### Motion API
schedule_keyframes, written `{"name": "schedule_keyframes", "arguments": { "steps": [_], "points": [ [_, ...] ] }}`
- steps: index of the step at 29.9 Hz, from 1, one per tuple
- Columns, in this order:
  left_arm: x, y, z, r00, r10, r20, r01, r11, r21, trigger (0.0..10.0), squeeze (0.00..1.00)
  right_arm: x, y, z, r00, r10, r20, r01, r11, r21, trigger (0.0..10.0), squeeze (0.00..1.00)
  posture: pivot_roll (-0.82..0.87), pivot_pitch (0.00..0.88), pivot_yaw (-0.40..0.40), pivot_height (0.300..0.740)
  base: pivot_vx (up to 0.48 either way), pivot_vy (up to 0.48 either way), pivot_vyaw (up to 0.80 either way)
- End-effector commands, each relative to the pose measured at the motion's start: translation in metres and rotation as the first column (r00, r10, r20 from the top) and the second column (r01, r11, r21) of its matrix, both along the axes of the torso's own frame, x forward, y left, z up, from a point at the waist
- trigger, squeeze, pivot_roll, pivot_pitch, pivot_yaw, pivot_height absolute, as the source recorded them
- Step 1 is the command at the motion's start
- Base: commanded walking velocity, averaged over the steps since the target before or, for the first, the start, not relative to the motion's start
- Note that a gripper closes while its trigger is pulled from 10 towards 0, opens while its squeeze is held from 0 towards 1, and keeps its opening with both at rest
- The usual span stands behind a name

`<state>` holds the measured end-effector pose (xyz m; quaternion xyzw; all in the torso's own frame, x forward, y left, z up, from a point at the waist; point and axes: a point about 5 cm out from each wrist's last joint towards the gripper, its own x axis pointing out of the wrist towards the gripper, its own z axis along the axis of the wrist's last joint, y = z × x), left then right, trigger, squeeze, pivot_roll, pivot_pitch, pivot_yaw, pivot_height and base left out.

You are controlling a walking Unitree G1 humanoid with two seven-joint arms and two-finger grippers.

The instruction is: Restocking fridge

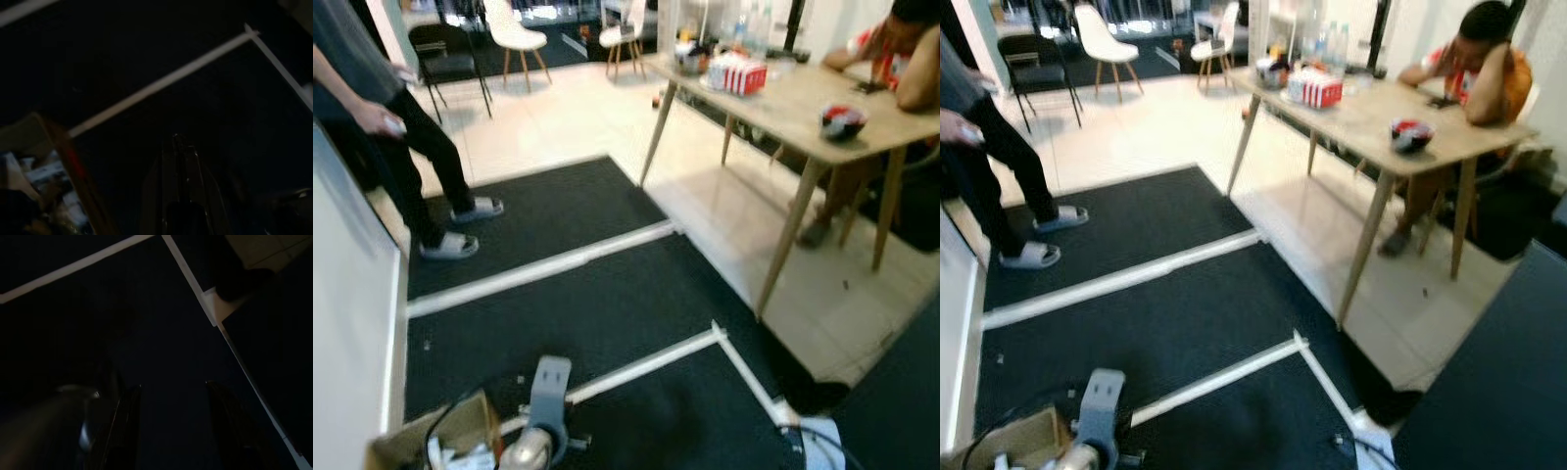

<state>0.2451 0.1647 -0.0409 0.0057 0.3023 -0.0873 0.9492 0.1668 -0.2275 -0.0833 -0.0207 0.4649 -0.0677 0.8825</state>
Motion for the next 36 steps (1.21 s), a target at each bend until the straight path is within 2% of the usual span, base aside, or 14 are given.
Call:
{"name": "schedule_keyframes", "arguments": {
  "steps": [1, 36],
  "points": [
    [-0.0038, 0.004, -0.0026, 1.0, 0.013, -0.014, -0.012, 1.0, 0.004, 10.0, 0.0, 0.006, 0.0041, 0.0018, 1.0, 0.009, 0.016, -0.009, 1.0, 0.006, 10.0, 0.0, -0.04, 0.053, 0.029, 0.74, 0.371, 0.0, 0.0],
    [-0.0043, 0.0051, -0.0029, 1.0, 0.023, -0.016, -0.023, 1.0, 0.0, 10.0, 0.0, 0.0139, 0.0049, 0.0058, 0.999, 0.012, 0.045, -0.013, 1.0, 0.022, 10.0, 0.0, -0.04, 0.069, 0.019, 0.74, 0.396, 0.0, -0.01]
  ]
}}
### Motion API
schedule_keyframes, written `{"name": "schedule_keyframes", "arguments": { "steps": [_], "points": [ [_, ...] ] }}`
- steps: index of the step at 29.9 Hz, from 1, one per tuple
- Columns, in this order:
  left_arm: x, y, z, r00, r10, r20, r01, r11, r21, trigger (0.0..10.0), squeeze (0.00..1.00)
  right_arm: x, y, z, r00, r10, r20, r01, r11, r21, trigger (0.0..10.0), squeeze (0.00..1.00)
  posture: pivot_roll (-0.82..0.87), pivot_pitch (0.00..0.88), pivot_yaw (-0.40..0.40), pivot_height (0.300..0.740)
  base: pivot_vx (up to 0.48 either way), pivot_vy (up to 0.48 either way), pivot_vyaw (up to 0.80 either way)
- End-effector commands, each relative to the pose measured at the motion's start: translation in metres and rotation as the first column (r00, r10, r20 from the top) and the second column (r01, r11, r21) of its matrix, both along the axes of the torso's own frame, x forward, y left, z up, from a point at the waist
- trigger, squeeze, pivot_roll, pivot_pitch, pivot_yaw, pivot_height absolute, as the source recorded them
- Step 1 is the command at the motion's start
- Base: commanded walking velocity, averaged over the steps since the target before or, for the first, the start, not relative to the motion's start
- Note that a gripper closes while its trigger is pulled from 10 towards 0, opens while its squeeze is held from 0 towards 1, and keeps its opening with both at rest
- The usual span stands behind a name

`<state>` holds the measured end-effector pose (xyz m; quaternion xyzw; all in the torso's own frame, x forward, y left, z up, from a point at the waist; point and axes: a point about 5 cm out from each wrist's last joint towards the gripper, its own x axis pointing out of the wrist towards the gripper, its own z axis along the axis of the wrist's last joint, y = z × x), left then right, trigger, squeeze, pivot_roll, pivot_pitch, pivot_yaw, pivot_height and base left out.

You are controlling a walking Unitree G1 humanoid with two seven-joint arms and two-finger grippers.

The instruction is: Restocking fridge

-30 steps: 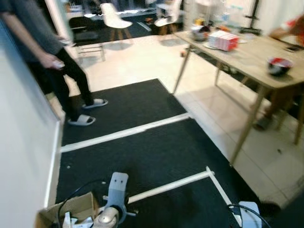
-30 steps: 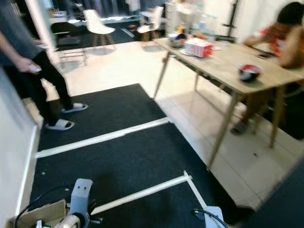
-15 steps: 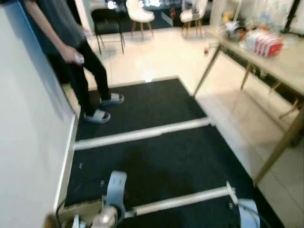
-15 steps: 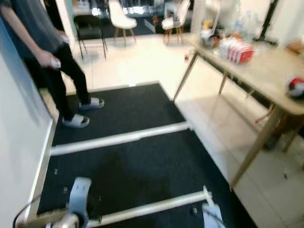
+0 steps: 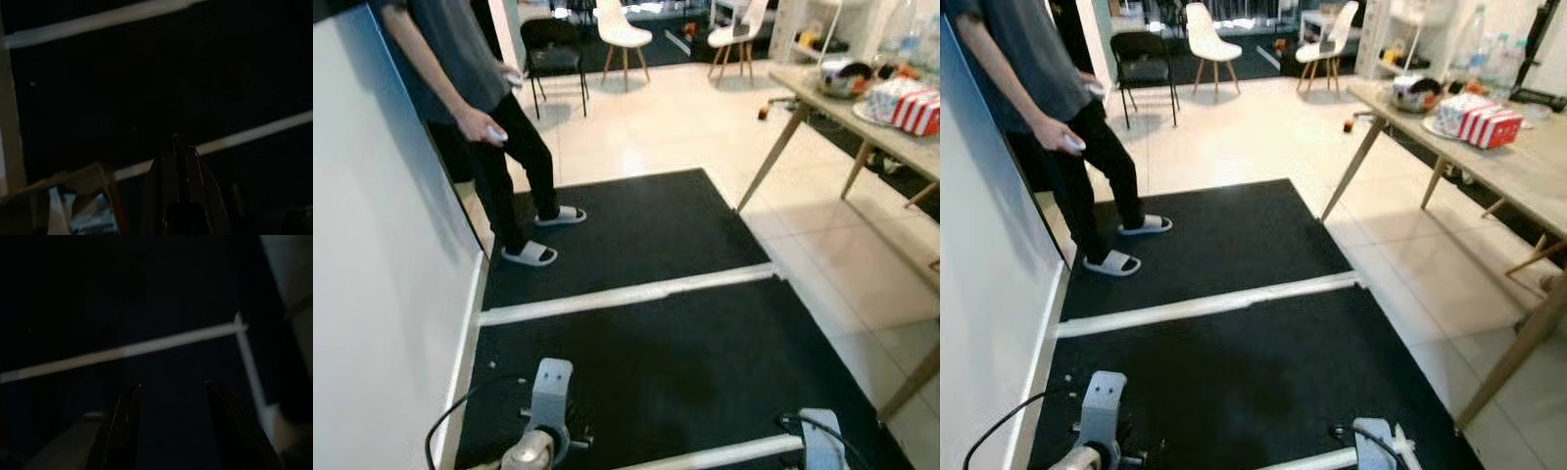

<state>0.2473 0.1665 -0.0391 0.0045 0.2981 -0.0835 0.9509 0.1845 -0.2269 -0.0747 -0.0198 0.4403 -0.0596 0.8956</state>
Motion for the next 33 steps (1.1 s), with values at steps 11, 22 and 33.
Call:
{"name": "schedule_keyframes", "arguments": {
  "steps": [11, 22, 33],
  "points": [
    [-0.007, 0.0042, -0.005, 1.0, 0.017, -0.025, -0.017, 1.0, 0.0, 10.0, 0.0, -0.0029, 0.0055, -0.0027, 1.0, 0.004, -0.012, -0.004, 1.0, 0.02, 10.0, 0.0, -0.04, 0.07, 0.017, 0.74, 0.402, 0.0, -0.79],
    [-0.007, 0.0057, -0.0048, 1.0, 0.018, -0.025, -0.017, 1.0, 0.003, 10.0, 0.0, -0.002, 0.0063, -0.0024, 1.0, 0.001, -0.01, -0.001, 1.0, 0.025, 10.0, 0.0, -0.03, 0.07, 0.017, 0.74, 0.397, 0.0, -0.8],
    [-0.0069, 0.007, -0.0045, 1.0, 0.019, -0.025, -0.019, 1.0, 0.003, 10.0, 0.0, -0.0007, 0.0065, -0.002, 1.0, 0.0, -0.01, 0.001, 1.0, 0.029, 10.0, 0.0, -0.03, 0.069, 0.016, 0.74, 0.391, 0.0, -0.8]
  ]
}}
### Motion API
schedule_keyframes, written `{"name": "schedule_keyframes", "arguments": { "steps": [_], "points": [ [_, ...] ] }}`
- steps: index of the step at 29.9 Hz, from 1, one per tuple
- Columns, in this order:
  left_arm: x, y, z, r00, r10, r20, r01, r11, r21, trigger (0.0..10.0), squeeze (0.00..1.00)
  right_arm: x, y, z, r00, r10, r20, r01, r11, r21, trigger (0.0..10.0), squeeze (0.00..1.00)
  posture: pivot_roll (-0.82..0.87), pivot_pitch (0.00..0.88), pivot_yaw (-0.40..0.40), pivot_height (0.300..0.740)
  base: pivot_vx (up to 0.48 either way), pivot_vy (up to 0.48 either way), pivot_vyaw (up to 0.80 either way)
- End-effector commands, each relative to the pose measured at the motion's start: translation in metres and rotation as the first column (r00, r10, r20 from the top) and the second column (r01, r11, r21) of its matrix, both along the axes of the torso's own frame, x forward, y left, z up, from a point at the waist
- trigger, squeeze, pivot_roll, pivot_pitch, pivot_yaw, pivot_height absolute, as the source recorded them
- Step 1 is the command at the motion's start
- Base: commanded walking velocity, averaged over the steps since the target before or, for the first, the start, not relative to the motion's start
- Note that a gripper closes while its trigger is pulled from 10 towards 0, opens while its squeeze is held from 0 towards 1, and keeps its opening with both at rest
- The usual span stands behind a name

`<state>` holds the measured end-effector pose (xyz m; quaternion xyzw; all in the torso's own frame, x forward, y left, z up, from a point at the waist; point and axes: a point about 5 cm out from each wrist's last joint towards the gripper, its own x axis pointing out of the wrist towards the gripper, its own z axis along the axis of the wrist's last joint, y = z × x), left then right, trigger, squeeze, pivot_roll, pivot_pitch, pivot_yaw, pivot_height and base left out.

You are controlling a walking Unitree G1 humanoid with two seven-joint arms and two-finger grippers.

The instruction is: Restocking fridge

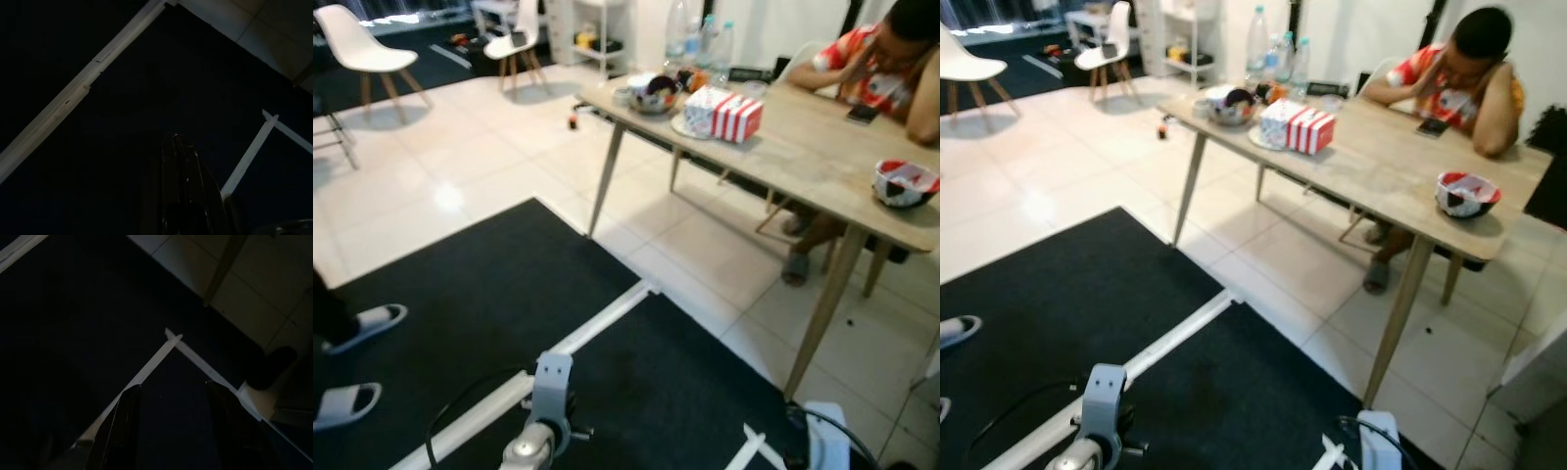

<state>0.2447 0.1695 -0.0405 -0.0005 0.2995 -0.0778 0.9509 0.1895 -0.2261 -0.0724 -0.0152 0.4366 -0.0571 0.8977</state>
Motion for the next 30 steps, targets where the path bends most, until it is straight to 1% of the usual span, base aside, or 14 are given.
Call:
{"name": "schedule_keyframes", "arguments": {
  "steps": [1, 19, 24, 30],
  "points": [
    [-0.0041, 0.0041, -0.0031, 1.0, 0.004, -0.021, -0.004, 1.0, 0.009, 10.0, 0.0, -0.0054, 0.0058, -0.0042, 1.0, -0.002, -0.019, 0.002, 1.0, 0.019, 10.0, 0.0, -0.03, 0.068, 0.016, 0.74, 0.39, 0.0, -0.8],
    [-0.0031, 0.004, -0.0023, 1.0, -0.008, -0.019, 0.008, 1.0, 0.009, 10.0, 0.0, -0.0052, 0.0058, -0.0042, 1.0, -0.011, -0.017, 0.012, 1.0, 0.022, 10.0, 0.0, -0.03, 0.06, 0.026, 0.74, 0.384, 0.0, -0.8],
    [-0.0015, 0.0049, -0.0011, 1.0, -0.011, -0.016, 0.011, 1.0, 0.011, 10.0, 0.0, -0.0044, 0.0084, -0.0045, 1.0, -0.015, -0.016, 0.016, 0.999, 0.028, 10.0, 0.0, -0.02, 0.038, 0.031, 0.74, 0.38, 0.0, -0.8],
    [0.0001, 0.007, 0.0002, 1.0, -0.012, -0.013, 0.012, 1.0, 0.015, 10.0, 0.0, -0.0028, 0.0117, -0.0044, 1.0, -0.017, -0.012, 0.017, 0.999, 0.034, 10.0, 0.0, -0.01, 0.031, 0.034, 0.74, 0.379, 0.0, -0.8]
  ]
}}
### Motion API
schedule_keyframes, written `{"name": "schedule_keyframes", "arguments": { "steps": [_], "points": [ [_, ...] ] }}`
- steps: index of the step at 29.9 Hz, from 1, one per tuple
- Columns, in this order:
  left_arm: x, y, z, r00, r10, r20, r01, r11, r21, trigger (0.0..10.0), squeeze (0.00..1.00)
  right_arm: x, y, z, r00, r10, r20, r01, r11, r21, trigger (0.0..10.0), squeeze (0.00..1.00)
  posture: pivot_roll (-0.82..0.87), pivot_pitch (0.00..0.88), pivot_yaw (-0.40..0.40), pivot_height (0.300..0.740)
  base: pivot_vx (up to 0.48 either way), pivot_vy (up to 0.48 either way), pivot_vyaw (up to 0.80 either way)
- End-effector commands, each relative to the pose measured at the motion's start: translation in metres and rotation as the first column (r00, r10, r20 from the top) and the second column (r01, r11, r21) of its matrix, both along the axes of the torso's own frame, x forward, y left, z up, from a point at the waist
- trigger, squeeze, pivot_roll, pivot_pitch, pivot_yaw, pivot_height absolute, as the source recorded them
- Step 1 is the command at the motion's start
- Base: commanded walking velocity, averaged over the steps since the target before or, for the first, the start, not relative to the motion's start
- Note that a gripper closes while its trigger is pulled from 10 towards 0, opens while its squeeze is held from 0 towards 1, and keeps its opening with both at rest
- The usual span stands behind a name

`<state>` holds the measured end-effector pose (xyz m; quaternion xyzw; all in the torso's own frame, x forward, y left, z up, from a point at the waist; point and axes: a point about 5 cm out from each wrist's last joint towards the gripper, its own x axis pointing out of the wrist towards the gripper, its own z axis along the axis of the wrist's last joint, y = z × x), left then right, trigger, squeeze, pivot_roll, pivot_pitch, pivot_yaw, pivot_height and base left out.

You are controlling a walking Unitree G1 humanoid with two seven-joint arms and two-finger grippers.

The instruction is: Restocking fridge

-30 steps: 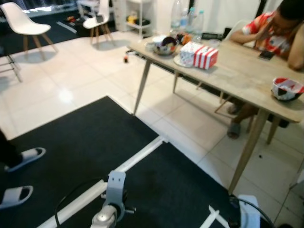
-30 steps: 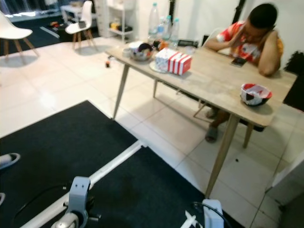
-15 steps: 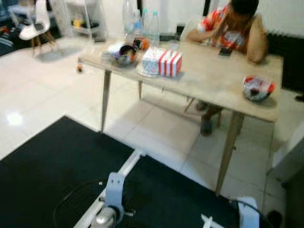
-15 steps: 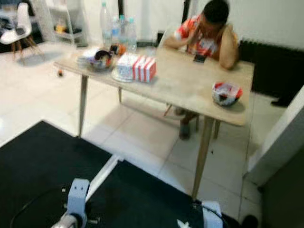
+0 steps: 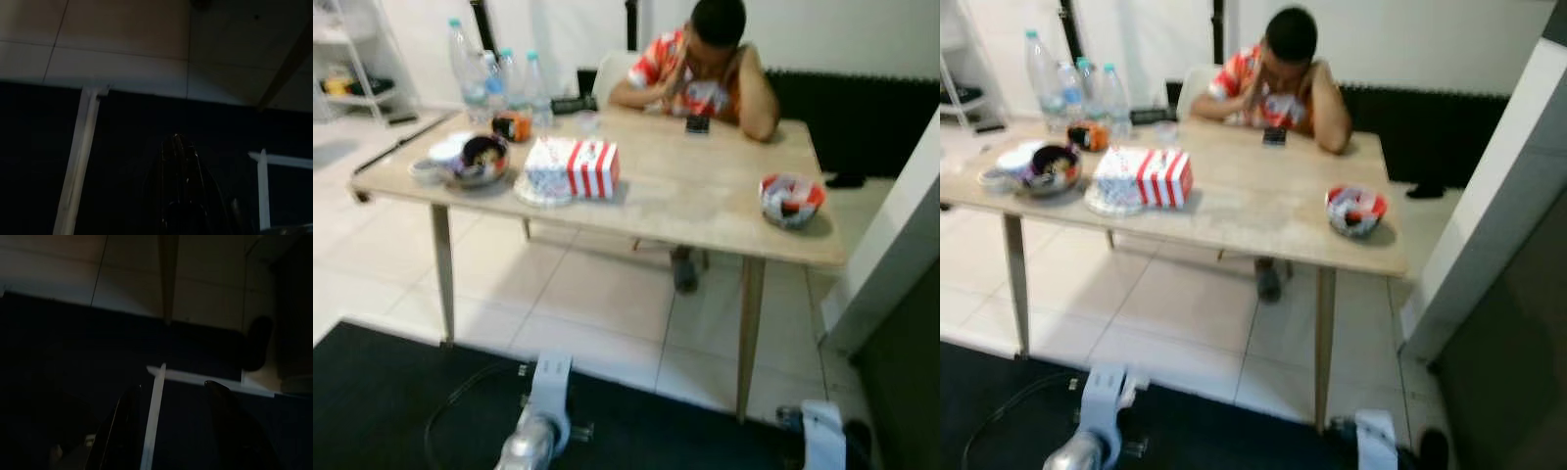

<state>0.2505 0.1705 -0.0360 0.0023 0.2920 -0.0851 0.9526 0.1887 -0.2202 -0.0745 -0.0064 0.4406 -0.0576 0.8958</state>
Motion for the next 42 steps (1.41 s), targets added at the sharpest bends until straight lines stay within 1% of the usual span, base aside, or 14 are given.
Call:
{"name": "schedule_keyframes", "arguments": {
  "steps": [1, 13, 17, 21, 27, 32, 36, 37, 39, 42],
  "points": [
    [-0.006, 0.006, -0.004, 1.0, 0.004, -0.029, -0.003, 1.0, 0.015, 10.0, 0.0, -0.002, 0.006, -0.002, 1.0, -0.008, -0.004, 0.008, 1.0, 0.019, 10.0, 0.0, -0.01, 0.031, 0.034, 0.74, 0.379, 0.0, -0.8],
    [-0.005, 0.009, -0.004, 0.999, -0.006, -0.031, 0.007, 1.0, 0.024, 10.0, 0.0, -0.006, 0.008, -0.005, 1.0, -0.03, -0.007, 0.03, 0.999, 0.028, 10.0, 0.0, -0.01, 0.024, 0.051, 0.74, 0.376, 0.0, -0.8],
    [-0.004, 0.006, -0.003, 0.999, -0.017, -0.039, 0.018, 1.0, 0.014, 10.0, 0.0, -0.01, 0.006, -0.006, 0.998, -0.062, -0.013, 0.062, 0.998, 0.03, 10.0, 0.0, -0.01, 0.027, 0.056, 0.74, 0.337, 0.0, -0.73],
    [-0.004, 0.003, -0.004, 0.998, -0.041, -0.051, 0.041, 0.999, 0.007, 10.0, 0.0, -0.014, 0.005, -0.008, 0.998, -0.066, -0.018, 0.067, 0.997, 0.026, 10.0, 0.0, -0.01, 0.031, 0.061, 0.74, 0.0, 0.0, 0.0],
    [-0.007, 0.002, -0.007, 0.995, -0.071, -0.067, 0.073, 0.997, 0.025, 10.0, 0.0, -0.02, 0.004, -0.01, 0.996, -0.079, -0.031, 0.08, 0.997, 0.023, 10.0, 0.0, -0.02, 0.035, 0.064, 0.74, 0.0, 0.0, 0.0],
    [-0.01, 0.002, -0.008, 0.994, -0.085, -0.069, 0.088, 0.996, 0.033, 10.0, 0.0, -0.024, 0.004, -0.012, 0.996, -0.083, -0.038, 0.084, 0.996, 0.02, 10.0, 0.0, -0.02, 0.037, 0.063, 0.74, 0.0, -0.442, 0.0],
    [-0.01, 0.002, -0.008, 0.994, -0.085, -0.069, 0.087, 0.996, 0.035, 10.0, 0.0, -0.027, 0.001, -0.012, 0.995, -0.085, -0.042, 0.086, 0.996, 0.017, 10.0, 0.0, -0.02, 0.04, 0.063, 0.74, 0.0, -0.48, 0.0],
    [-0.009, 0.001, -0.008, 0.995, -0.07, -0.071, 0.072, 0.997, 0.024, 10.0, 0.0, -0.027, 0.001, -0.012, 0.995, -0.086, -0.044, 0.087, 0.996, 0.016, 10.0, 0.0, -0.02, 0.04, 0.063, 0.74, 0.0, 0.0, 0.0],
    [-0.009, 0.001, -0.008, 0.995, -0.07, -0.071, 0.072, 0.997, 0.024, 10.0, 0.0, -0.027, 0.001, -0.012, 0.995, -0.086, -0.044, 0.087, 0.996, 0.016, 10.0, 0.0, -0.02, 0.04, 0.063, 0.74, 0.0, 0.0, 0.0],
    [-0.009, 0.003, -0.009, 0.996, -0.048, -0.075, 0.052, 0.997, 0.06, 10.0, 0.0, -0.029, 0.0, -0.013, 0.995, -0.085, -0.049, 0.086, 0.996, 0.012, 10.0, 0.0, -0.02, 0.044, 0.06, 0.74, 0.0, 0.0, 0.0]
  ]
}}
